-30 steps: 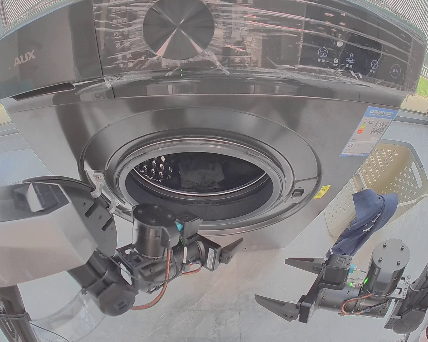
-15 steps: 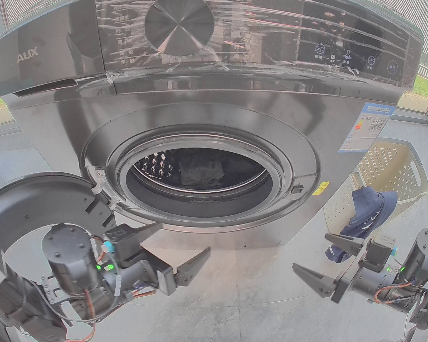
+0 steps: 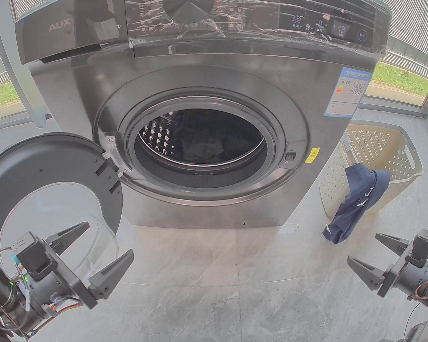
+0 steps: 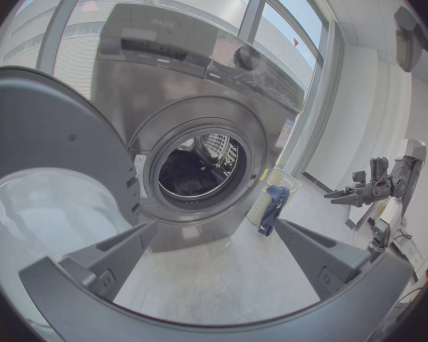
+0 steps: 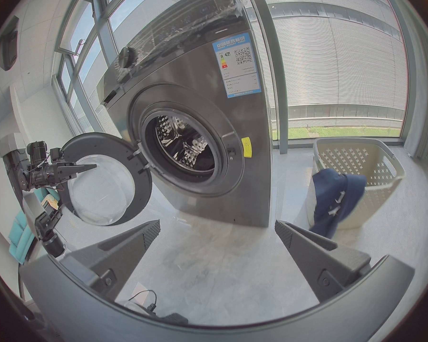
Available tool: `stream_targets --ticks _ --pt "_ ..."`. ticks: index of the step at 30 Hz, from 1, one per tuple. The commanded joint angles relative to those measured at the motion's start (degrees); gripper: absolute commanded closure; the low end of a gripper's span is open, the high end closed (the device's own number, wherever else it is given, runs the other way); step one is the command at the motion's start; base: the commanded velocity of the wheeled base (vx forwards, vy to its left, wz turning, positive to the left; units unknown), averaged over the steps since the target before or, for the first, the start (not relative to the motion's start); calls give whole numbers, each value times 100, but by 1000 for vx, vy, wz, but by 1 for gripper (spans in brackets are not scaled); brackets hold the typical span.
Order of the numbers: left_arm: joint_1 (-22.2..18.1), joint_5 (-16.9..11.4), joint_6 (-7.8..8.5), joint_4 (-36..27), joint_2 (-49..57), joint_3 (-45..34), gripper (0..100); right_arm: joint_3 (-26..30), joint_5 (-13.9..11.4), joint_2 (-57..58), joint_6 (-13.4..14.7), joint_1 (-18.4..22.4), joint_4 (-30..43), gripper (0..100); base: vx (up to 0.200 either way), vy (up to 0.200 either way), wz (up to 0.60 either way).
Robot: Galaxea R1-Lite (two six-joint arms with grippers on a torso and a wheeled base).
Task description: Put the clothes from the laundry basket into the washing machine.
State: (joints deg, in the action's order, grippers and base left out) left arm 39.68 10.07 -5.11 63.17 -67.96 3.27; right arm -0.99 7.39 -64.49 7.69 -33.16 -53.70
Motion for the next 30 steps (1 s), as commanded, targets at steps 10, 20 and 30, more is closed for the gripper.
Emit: stream_targets --ticks 10,20,30 --pt "-444 30 -34 -1782 2349 -256 0 2 -88 2459 31 609 2180 0 -20 -60 0" --pt "-532 21 -69 -2002 2490 -327 0 -95 -88 2177 57 644 2188 0 0 -200 0" --pt "-558 -14 -87 -2441 2797 -327 0 -156 -88 1993 57 653 2180 0 0 -200 0"
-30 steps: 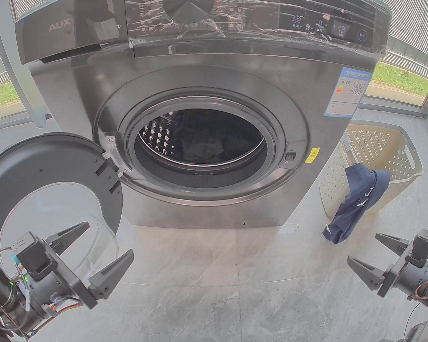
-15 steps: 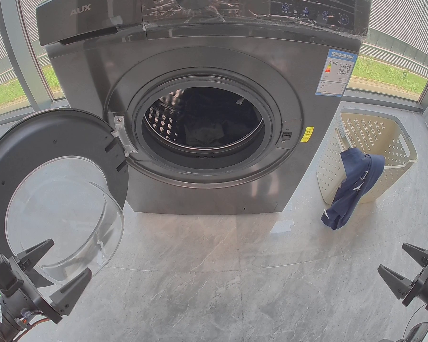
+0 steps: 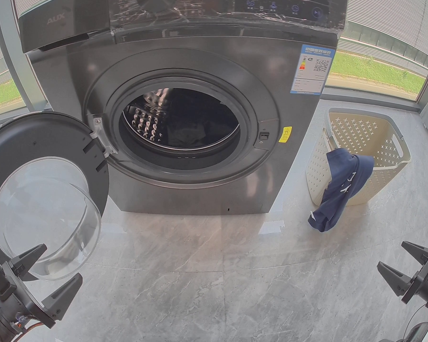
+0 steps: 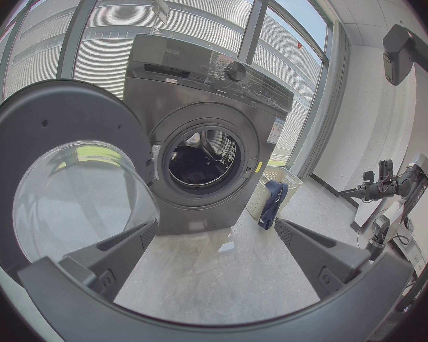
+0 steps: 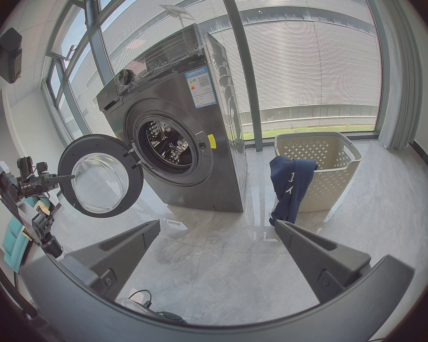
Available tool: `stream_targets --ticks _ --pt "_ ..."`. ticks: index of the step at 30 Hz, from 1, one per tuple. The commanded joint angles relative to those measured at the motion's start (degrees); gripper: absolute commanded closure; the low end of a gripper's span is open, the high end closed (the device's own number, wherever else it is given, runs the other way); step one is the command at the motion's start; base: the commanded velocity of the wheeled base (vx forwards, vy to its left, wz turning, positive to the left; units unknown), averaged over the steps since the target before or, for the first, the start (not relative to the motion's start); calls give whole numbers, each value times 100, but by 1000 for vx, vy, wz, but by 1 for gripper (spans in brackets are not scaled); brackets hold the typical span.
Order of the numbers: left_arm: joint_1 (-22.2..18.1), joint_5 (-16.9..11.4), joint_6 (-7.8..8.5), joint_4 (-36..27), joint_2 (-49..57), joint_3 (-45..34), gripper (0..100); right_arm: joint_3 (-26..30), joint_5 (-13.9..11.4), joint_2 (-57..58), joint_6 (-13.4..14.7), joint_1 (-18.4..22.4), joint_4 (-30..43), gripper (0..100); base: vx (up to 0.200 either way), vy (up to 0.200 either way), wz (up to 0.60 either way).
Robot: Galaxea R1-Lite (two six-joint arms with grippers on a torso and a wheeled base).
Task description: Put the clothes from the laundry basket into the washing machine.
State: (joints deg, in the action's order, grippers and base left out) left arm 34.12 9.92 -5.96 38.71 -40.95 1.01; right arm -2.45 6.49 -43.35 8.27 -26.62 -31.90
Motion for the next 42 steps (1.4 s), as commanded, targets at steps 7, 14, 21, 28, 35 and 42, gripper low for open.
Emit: stream_targets --ticks 7,14,21,28,35,42 --pt "-2 -8 -54 -21 96 -101 0 -89 2 -332 8 -1 0 0 0 -200 0" --pt "-2 -8 -72 -135 122 -101 0 -370 -7 -807 79 105 -35 0 0 -200 0" --pt "-2 -26 -177 -179 201 -92 0 -660 -16 -1519 395 122 -53 0 0 -200 0" --pt "-11 -34 -283 -311 272 -92 0 -1100 -200 -2213 307 114 -70 0 0 -200 0" --pt "-2 -61 -309 -381 439 -92 0 -1346 -332 -2731 272 -124 -70 0 0 0 0" --pt "-2 -61 -318 -777 614 -92 0 -1293 -332 -3145 360 -370 -440 0 0 -143 0"
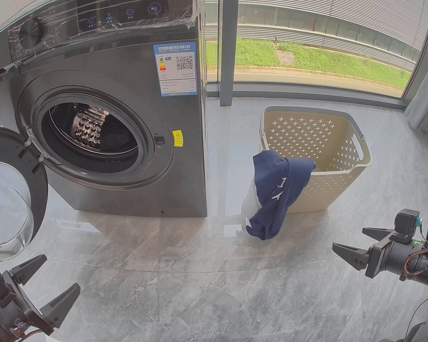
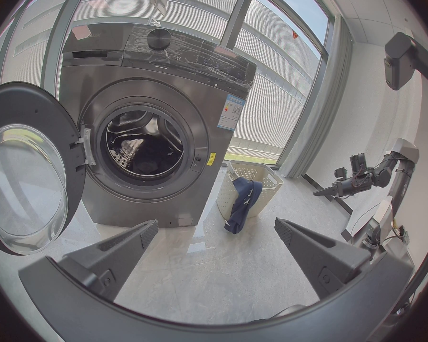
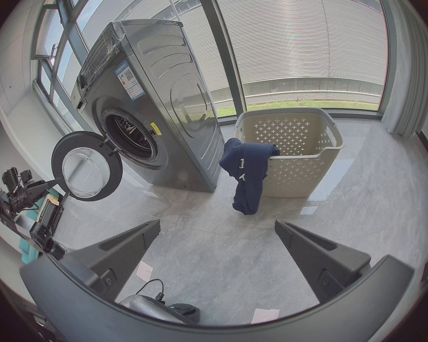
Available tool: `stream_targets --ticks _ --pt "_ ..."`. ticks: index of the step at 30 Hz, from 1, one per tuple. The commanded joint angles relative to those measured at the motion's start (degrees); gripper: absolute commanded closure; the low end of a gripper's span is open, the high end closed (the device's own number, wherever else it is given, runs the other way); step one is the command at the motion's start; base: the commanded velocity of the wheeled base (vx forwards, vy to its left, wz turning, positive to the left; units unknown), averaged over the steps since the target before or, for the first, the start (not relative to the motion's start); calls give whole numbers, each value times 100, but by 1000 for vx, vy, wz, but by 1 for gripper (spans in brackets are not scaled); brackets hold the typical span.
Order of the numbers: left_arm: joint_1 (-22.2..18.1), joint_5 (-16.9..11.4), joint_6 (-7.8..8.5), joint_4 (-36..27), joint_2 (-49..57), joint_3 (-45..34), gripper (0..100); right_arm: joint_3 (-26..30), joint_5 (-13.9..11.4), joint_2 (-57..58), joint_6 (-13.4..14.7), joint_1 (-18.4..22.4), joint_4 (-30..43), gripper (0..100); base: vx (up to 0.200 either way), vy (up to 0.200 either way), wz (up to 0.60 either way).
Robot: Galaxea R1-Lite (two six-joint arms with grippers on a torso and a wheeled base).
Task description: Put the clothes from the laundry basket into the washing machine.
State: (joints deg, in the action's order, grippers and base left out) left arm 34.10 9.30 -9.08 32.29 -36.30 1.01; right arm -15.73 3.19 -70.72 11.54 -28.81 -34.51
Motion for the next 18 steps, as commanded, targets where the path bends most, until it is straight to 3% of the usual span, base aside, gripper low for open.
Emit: stream_targets --ticks 1,13,18 --pt "-8 1 -15 -162 167 -92 0 35 6 -487 32 -152 -284 0 0 -200 0" --pt "0 -7 -155 -171 167 -92 0 114 6 -874 41 -160 -812 0 0 -200 0" --pt "9 -7 -155 -171 167 -92 0 114 6 -882 50 -248 -820 0 0 0 0"
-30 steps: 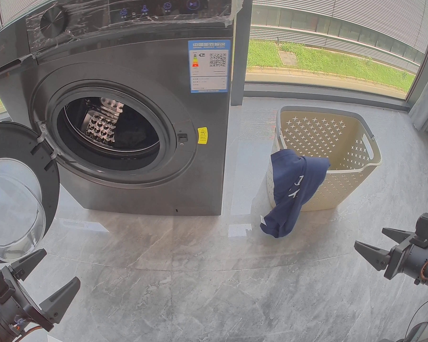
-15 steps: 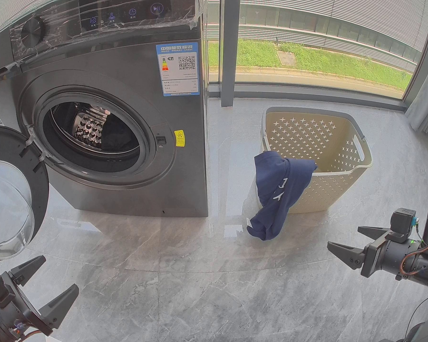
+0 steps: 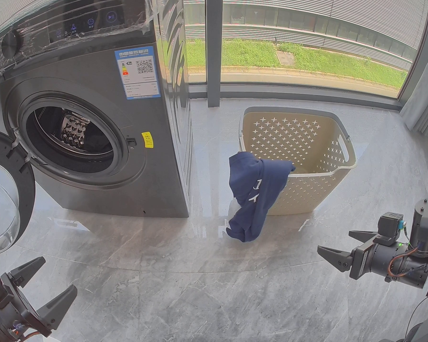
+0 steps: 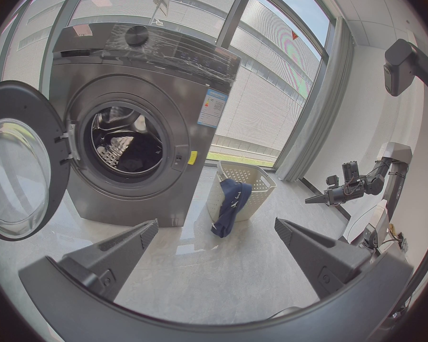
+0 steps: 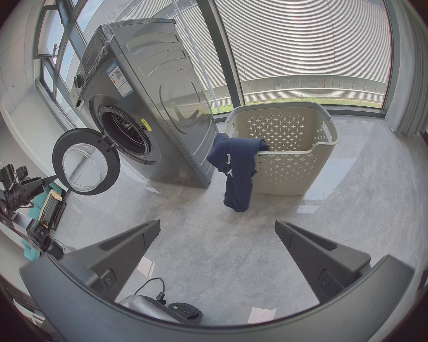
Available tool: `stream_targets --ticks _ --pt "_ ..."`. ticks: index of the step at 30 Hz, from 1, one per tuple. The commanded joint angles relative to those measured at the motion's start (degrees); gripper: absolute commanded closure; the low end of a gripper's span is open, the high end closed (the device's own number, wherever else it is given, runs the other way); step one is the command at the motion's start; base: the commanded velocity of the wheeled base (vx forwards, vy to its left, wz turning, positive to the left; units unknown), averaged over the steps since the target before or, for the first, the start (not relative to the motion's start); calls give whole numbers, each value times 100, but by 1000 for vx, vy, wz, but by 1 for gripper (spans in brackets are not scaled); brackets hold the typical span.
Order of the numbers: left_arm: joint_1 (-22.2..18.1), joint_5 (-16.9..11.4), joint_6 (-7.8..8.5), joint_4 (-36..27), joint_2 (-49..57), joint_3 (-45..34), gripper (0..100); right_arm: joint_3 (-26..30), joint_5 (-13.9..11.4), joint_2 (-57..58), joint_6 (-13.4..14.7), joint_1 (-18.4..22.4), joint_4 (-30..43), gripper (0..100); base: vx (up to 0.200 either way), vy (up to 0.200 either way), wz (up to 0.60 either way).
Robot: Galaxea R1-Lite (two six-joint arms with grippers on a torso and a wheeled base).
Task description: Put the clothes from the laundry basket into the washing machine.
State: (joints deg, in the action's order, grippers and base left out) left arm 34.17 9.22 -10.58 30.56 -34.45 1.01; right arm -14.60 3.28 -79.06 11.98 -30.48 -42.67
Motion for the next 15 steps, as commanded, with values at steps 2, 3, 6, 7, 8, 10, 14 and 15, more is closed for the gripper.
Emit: stream_targets --ticks 2,3,6,7,8,10,14,15 --pt "2 -8 -5 2 -18 -92 0 10 6 -40 32 -275 -5 0 100 0 0" --pt "-7 1 -5 2 -18 -92 0 10 6 -40 59 -327 -5 0 200 0 0" --pt "-7 -8 -14 2 -18 -92 0 1 6 -66 111 -363 -14 0 200 0 0" --pt "2 -8 -14 2 -18 -92 0 1 6 -92 111 -363 -14 0 200 0 0" --pt "2 -8 -14 2 -9 -92 0 1 6 -110 120 -363 -22 0 200 0 0" --pt "2 -8 -14 2 -9 -92 0 1 6 -128 120 -363 -31 0 200 0 0" --pt "-7 -8 -14 2 -9 -92 0 1 6 -154 120 -363 -31 0 200 0 0" --pt "-7 -8 -14 11 -9 -92 0 1 6 -154 120 -363 -31 0 200 0 0"
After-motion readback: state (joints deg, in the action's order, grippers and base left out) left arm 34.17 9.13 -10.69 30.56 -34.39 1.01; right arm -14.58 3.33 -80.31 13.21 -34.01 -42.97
